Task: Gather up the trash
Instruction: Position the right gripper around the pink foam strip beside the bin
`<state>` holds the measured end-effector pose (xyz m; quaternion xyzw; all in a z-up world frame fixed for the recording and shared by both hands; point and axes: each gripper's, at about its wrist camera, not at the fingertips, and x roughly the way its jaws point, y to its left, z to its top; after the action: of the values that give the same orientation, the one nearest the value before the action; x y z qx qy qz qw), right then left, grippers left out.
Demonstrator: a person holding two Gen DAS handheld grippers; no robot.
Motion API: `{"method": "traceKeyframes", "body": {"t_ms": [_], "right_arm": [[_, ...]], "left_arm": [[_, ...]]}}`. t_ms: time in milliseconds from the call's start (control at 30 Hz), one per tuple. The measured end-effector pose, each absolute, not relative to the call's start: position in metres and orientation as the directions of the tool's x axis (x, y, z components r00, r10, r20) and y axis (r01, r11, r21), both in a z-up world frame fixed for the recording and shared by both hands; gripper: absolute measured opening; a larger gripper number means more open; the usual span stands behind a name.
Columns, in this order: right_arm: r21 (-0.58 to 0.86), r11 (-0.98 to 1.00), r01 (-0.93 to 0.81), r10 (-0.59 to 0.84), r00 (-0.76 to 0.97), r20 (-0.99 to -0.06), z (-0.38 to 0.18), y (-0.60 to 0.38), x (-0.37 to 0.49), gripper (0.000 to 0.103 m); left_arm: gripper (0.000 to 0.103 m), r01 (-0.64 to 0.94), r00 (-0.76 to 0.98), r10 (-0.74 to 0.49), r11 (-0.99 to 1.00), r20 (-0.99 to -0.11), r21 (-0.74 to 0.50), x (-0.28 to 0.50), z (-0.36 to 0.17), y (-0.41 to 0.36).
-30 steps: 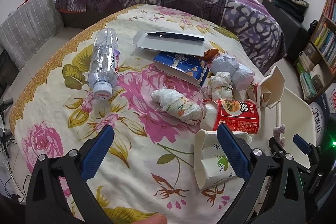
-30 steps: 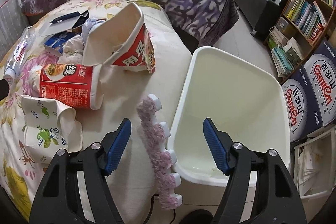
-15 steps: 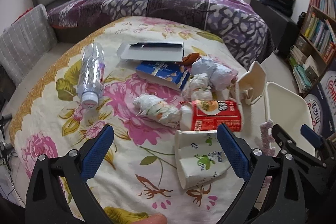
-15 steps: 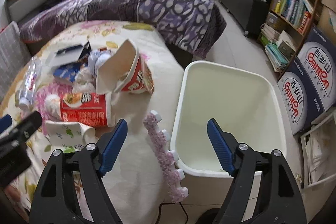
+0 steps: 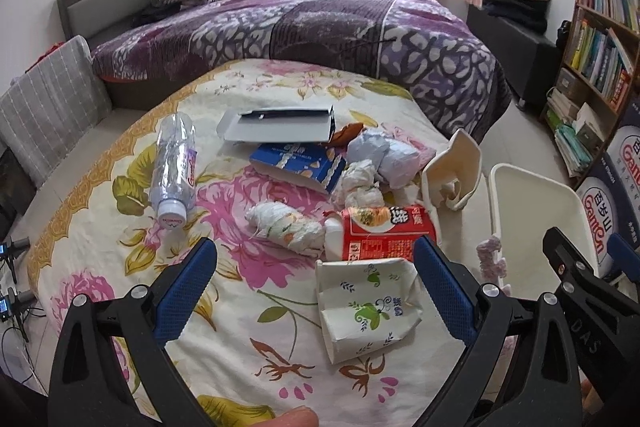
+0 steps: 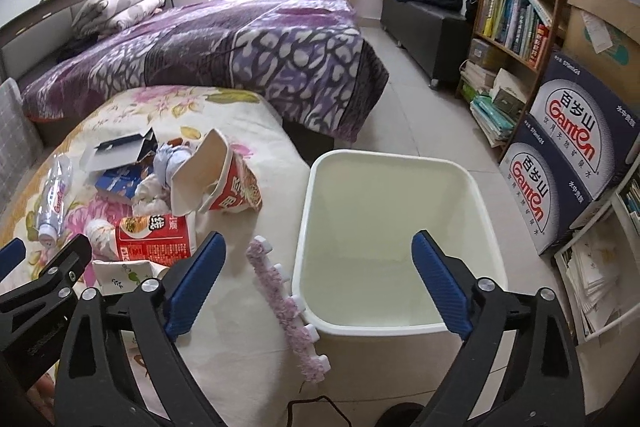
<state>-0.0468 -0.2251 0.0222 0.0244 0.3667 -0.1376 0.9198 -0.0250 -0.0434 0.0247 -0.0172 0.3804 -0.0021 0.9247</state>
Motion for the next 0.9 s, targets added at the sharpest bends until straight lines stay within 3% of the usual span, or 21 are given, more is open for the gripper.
{"method": "traceKeyframes", "body": {"t_ms": [900], "right_arm": [[-0.013,0.949,0.316,-0.239,0.689,-0.684,0.023,-0.242,-0.056,0.092]], "left_arm": [[0.096,0.003,0.725,-0.006,1.0,-0.688,-0.005,-0.029,0.031,-0.062]]}}
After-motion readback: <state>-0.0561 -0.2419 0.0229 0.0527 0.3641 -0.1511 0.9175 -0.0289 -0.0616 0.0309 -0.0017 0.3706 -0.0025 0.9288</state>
